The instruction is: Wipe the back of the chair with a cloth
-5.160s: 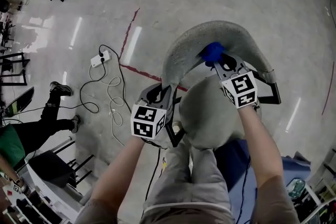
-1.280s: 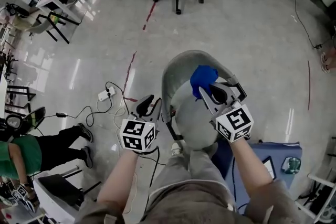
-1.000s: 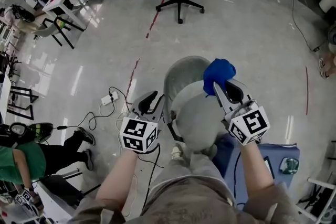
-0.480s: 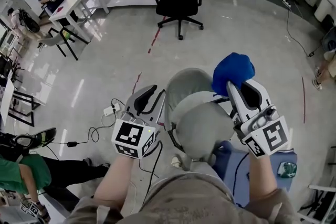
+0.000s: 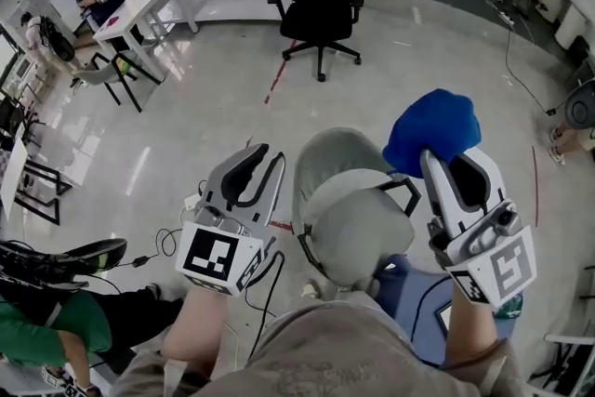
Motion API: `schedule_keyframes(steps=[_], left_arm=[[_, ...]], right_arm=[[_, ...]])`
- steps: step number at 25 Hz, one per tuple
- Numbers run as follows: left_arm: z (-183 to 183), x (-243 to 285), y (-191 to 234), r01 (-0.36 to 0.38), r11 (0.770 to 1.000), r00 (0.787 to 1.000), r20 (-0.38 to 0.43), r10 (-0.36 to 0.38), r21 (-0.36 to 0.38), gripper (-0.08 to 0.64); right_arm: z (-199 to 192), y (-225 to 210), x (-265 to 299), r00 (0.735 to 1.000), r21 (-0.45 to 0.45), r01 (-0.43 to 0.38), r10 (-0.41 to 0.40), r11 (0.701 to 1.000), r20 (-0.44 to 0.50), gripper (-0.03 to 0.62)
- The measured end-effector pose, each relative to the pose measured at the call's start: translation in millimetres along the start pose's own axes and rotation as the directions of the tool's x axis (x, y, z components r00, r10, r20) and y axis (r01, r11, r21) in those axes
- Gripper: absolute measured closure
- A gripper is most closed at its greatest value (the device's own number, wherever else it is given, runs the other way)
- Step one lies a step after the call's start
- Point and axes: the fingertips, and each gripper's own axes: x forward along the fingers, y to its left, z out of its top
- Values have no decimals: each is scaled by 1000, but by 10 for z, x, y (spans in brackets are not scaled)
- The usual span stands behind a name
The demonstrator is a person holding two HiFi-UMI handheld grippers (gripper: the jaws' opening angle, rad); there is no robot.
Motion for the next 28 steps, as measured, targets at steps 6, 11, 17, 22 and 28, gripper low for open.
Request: schedule_keyframes(steps=[6,11,17,22,28], left_arm=[[257,-158,-86,-2,999,998,57,-1,41,483],[257,-242,-159,-5,999,998,55,3,46,497],[87,-278,-293,3,1000,1000,24,-3,16,508],[4,-336,-430,-7,999,1000,27,6,43,514],[-232,-308,-497,-12,999,1000,-17,13,33,540]], right_arm=[[229,101,-141,1000,-47,-22,23,999,8,523],[139,130,-232,1000,-61,-15,14,998,-22,523],[-115,214,-273,997,-50,-15,11,999,-76,523],[-313,403,-257,993,-26,-44,41,999,-106,523],[-688,518,-284,976,0,-96,94,995,-194,523]])
